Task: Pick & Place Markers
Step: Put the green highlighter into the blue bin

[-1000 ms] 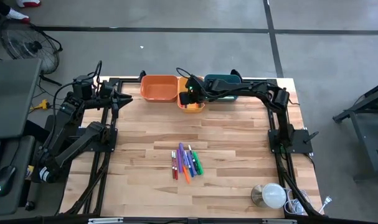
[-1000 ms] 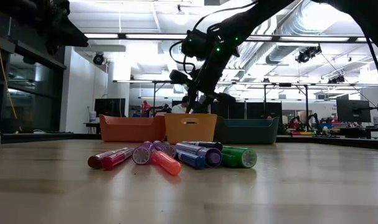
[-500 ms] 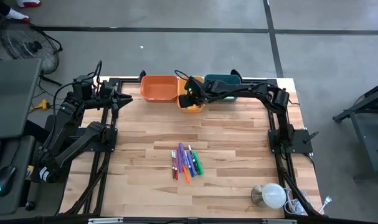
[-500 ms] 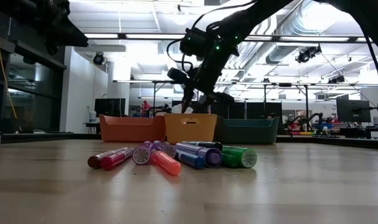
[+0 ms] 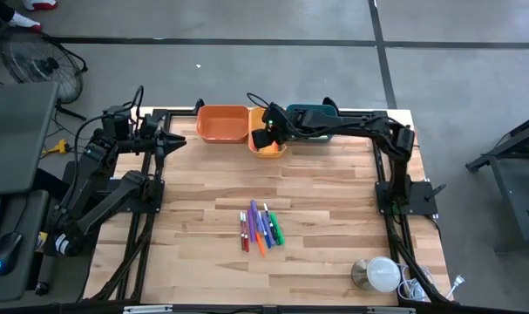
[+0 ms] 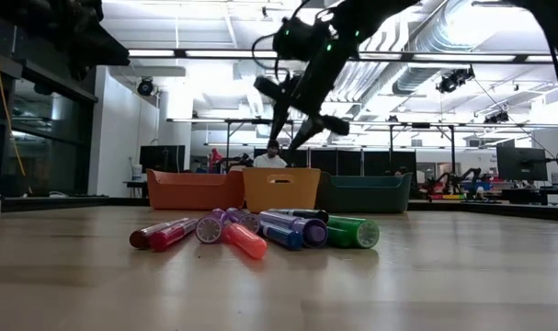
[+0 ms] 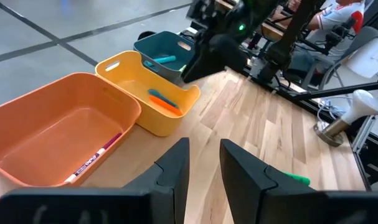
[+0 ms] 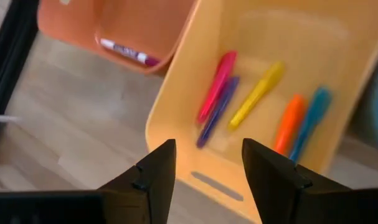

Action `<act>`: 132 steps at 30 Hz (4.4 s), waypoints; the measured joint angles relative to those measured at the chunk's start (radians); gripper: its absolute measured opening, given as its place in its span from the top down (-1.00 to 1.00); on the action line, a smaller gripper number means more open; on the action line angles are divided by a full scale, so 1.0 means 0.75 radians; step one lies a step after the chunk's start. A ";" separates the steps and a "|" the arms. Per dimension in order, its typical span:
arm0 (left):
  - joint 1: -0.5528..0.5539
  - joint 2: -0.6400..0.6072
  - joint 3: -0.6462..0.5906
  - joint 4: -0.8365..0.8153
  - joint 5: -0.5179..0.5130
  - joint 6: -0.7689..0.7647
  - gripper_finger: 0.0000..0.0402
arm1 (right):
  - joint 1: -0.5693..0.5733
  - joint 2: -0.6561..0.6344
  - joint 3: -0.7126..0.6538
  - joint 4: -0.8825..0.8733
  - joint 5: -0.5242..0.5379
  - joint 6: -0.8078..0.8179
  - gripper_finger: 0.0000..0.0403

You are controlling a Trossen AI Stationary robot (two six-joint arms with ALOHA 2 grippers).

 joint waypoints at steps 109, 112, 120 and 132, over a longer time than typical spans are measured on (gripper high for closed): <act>-0.001 0.000 0.000 -0.118 0.052 -0.046 0.56 | 0.755 -0.383 -1.013 -0.108 -0.135 0.465 0.61; 0.000 0.000 0.000 -0.118 0.052 -0.046 0.56 | 0.755 -0.382 -1.013 -0.107 -0.134 0.466 0.62; -0.001 0.000 0.000 -0.118 0.053 -0.046 0.56 | 0.755 -0.382 -1.014 -0.095 -0.139 0.465 0.69; -0.001 0.000 0.000 -0.118 0.053 -0.048 0.56 | 0.751 -0.382 -0.984 -0.146 -0.167 0.408 0.70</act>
